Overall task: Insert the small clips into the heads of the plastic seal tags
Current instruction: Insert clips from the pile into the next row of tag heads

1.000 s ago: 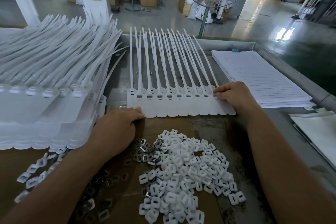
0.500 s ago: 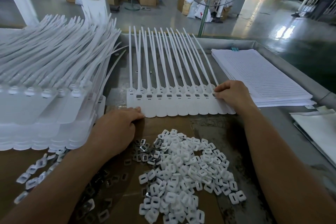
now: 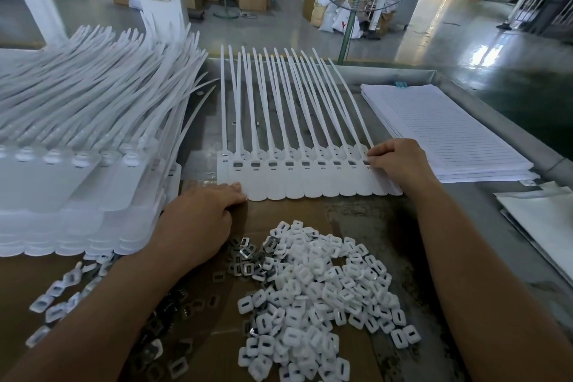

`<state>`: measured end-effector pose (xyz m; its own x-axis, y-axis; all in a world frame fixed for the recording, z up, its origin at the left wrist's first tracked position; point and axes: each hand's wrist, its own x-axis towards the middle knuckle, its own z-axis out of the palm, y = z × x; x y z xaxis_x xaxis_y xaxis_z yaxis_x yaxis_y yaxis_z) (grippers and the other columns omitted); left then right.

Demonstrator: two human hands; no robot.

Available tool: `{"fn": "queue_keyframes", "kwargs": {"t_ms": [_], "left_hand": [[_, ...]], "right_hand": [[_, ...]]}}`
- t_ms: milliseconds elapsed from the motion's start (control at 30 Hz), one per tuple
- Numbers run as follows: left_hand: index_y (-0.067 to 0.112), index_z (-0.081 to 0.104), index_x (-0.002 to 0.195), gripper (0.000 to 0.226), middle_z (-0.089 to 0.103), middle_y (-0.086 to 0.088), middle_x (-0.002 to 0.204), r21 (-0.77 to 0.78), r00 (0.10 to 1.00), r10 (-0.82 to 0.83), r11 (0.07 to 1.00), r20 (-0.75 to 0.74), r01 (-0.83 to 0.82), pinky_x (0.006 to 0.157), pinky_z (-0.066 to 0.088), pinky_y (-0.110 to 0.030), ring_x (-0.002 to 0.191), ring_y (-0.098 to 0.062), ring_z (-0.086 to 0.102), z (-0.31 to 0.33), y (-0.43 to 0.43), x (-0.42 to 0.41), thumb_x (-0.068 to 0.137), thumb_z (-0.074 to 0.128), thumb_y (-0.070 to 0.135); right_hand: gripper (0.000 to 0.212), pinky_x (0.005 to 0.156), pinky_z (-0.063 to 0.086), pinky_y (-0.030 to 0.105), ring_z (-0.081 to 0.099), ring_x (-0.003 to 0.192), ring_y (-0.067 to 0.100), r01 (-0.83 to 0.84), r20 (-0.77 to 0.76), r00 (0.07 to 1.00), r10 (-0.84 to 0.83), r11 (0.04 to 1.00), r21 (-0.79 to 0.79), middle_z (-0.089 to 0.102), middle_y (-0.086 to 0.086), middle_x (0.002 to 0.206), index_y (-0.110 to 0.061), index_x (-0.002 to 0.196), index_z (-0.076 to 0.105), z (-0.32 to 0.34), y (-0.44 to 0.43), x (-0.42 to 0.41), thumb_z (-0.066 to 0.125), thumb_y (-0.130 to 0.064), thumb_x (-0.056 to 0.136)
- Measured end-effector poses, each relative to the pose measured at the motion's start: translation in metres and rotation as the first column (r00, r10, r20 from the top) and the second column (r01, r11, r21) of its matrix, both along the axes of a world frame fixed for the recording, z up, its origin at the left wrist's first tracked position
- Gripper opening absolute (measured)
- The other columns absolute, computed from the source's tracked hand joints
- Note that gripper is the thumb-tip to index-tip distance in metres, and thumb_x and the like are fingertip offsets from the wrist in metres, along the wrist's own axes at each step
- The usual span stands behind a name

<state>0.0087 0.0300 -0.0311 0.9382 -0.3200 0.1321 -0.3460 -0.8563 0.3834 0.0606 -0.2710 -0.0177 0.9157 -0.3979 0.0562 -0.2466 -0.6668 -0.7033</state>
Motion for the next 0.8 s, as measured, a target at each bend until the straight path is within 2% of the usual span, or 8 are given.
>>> {"fn": "queue_keyframes", "kwargs": {"t_ms": [67,167,300,367,500,633,700,800], "left_hand": [[0.028,0.05,0.129,0.049,0.039,0.017,0.14,0.001,1.0,-0.002,1.0,-0.003,0.002,0.108,0.022,-0.023,0.131,-0.003,0.033,-0.001,0.001,0.0,0.087,0.042,0.004],[0.028,0.05,0.129,0.049,0.039,0.017,0.14,0.0,1.0,-0.003,1.0,-0.003,0.003,0.108,0.022,-0.023,0.131,-0.003,0.033,-0.001,0.001,0.0,0.087,0.042,0.004],[0.027,0.05,0.129,0.049,0.039,0.017,0.14,-0.006,1.0,-0.003,1.0,-0.003,0.003,0.108,0.022,-0.023,0.131,-0.004,0.033,0.0,0.0,-0.001,0.087,0.041,0.003],[0.027,0.05,0.129,0.049,0.039,0.016,0.14,-0.011,1.0,-0.004,1.0,-0.008,0.003,0.108,0.022,-0.023,0.131,-0.004,0.033,0.0,0.0,-0.001,0.087,0.042,0.003],[0.027,0.05,0.129,0.049,0.039,0.017,0.14,-0.007,1.0,-0.004,1.0,-0.004,0.004,0.107,0.021,-0.021,0.131,-0.004,0.033,0.0,0.0,-0.002,0.087,0.042,0.003],[0.027,0.049,0.13,0.049,0.038,0.017,0.14,0.0,1.0,-0.002,1.0,-0.002,0.002,0.107,0.02,-0.02,0.131,-0.003,0.032,0.002,-0.001,-0.001,0.088,0.041,0.004],[0.028,0.049,0.13,0.049,0.038,0.017,0.14,0.0,1.0,-0.001,1.0,-0.005,0.001,0.107,0.019,-0.019,0.132,-0.002,0.031,0.002,-0.001,-0.001,0.088,0.041,0.004],[0.027,0.05,0.129,0.049,0.039,0.017,0.14,-0.009,1.0,0.0,1.0,-0.008,-0.001,0.107,0.02,-0.019,0.131,-0.003,0.032,0.002,-0.001,-0.001,0.088,0.041,0.003]], "right_hand": [[0.015,0.078,0.039,0.027,0.05,0.091,0.012,-0.003,-0.017,1.0,0.004,1.0,0.03,0.059,-0.004,0.094,-0.023,0.075,0.065,0.0,-0.001,0.0,0.066,-0.009,0.082],[0.012,0.079,0.039,0.027,0.05,0.09,0.012,0.001,-0.007,1.0,-0.001,1.0,0.024,0.059,-0.004,0.093,-0.021,0.078,0.065,0.0,0.001,0.0,0.068,-0.01,0.081],[0.003,0.076,0.039,0.027,0.049,0.077,0.004,-0.014,0.022,1.0,0.013,1.0,0.017,0.059,-0.007,0.088,-0.021,0.08,0.066,-0.001,0.001,-0.001,0.069,-0.018,0.08],[0.006,0.074,0.038,0.027,0.05,0.075,0.002,-0.028,0.021,0.999,0.027,0.999,0.018,0.059,-0.009,0.083,-0.02,0.079,0.065,-0.003,0.003,0.0,0.07,-0.024,0.079],[0.018,0.075,0.041,0.029,0.053,0.083,0.013,-0.039,-0.008,0.999,0.039,0.997,-0.062,0.058,-0.006,0.085,-0.024,0.075,0.059,-0.007,0.01,0.005,0.074,-0.032,0.074],[0.02,0.074,0.04,0.03,0.053,0.084,0.014,-0.046,-0.002,0.999,0.046,0.994,-0.103,0.057,-0.007,0.083,-0.027,0.07,0.056,-0.009,0.011,0.007,0.074,-0.031,0.074],[0.018,0.071,0.04,0.027,0.053,0.08,0.011,-0.051,0.013,0.999,0.053,0.993,-0.11,0.056,-0.009,0.08,-0.027,0.069,0.056,-0.007,0.012,0.006,0.073,-0.028,0.076],[0.018,0.057,0.037,0.018,0.053,0.067,0.003,-0.11,0.091,0.989,0.116,0.991,-0.075,0.057,-0.012,0.071,-0.027,0.068,0.056,0.006,0.021,0.001,0.07,-0.023,0.079]]}}
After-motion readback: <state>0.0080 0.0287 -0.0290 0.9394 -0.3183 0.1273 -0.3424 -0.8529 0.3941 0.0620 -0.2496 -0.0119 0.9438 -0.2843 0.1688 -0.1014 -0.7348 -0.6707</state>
